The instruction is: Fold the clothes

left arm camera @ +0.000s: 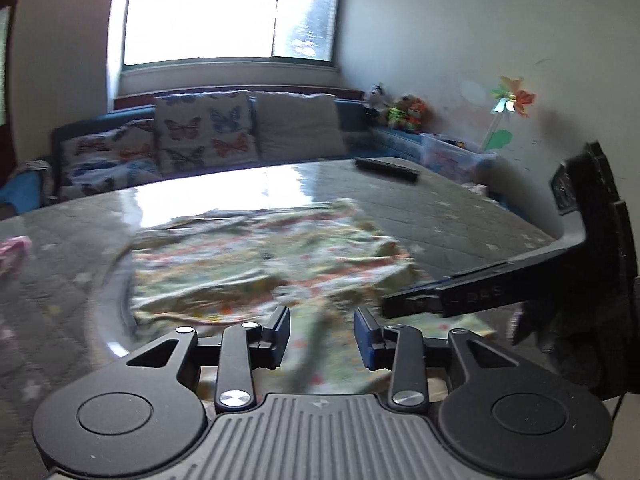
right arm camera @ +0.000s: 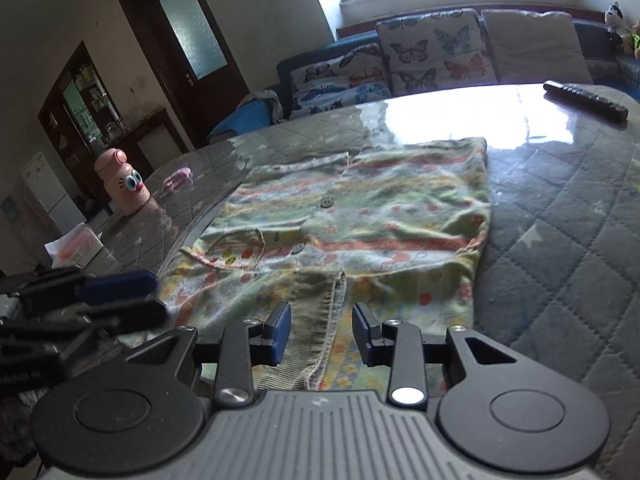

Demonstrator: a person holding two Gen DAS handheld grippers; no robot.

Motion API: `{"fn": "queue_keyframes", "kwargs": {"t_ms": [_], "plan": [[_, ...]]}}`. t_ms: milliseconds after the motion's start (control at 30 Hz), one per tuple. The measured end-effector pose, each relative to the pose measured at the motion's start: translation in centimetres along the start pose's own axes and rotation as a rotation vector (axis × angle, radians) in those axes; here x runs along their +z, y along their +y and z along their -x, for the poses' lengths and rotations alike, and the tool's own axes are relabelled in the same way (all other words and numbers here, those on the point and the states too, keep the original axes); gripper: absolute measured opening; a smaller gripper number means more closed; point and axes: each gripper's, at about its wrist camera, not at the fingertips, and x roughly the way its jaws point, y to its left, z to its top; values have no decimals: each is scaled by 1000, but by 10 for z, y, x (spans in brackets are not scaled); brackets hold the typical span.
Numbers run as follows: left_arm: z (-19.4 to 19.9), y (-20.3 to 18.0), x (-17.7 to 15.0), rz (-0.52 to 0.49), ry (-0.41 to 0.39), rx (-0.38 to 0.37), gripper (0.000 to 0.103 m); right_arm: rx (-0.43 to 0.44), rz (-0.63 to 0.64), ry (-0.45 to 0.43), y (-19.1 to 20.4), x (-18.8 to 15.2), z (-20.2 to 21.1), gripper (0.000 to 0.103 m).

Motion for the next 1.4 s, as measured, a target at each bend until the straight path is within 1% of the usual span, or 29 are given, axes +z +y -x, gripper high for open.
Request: {"fn": "queue_keyframes", "kwargs": {"t_ms": [33, 133, 167, 233, 300, 333, 433, 467, 600, 700, 867, 967, 1067, 1167, 1233, 1333, 1400], "plan": [[4, 9, -2, 8, -2, 31, 41, -2, 2, 7, 1, -1, -2, 34], [12, 37, -11, 47, 16, 132, 42, -7, 14, 41, 5, -4, -11, 32], [14, 46, -14, 60, 24, 163, 42, -8, 20, 50, 7, -5, -13, 28], [18, 62, -22, 87, 41, 211, 43, -18, 32, 55, 10, -5, -15, 25], [23, 72, -29, 106, 54, 235, 44, -25, 39, 59, 13, -3, -15, 11], [25, 75, -33, 113, 60, 240, 45, -28, 43, 56, 14, -2, -14, 10], [32, 76, -43, 104, 75, 230, 46, -37, 63, 41, 20, 2, -9, 8], [34, 74, -46, 88, 80, 216, 49, -38, 67, 34, 21, 4, -7, 8], [36, 58, -54, 1, 86, 179, 52, -34, 109, -16, 33, 17, 8, 7], [30, 51, -59, -40, 101, 192, 52, -26, 137, -52, 42, 27, 20, 7], [22, 48, -64, -59, 113, 212, 52, -15, 192, -126, 59, 42, 41, 7], [22, 46, -65, -78, 110, 216, 52, -26, 218, -173, 65, 49, 54, 7], [21, 43, -66, -96, 109, 219, 52, -37, 224, -199, 65, 54, 62, 7], [19, 42, -67, -111, 114, 222, 52, -57, 219, -200, 60, 51, 61, 7], [19, 42, -68, -116, 120, 220, 52, -74, 196, -179, 51, 46, 56, 7], [20, 46, -67, -114, 129, 222, 54, -87, 149, -126, 35, 33, 42, 7], [23, 50, -64, -112, 130, 227, 53, -98, 123, -74, 25, 21, 29, 8]]}}
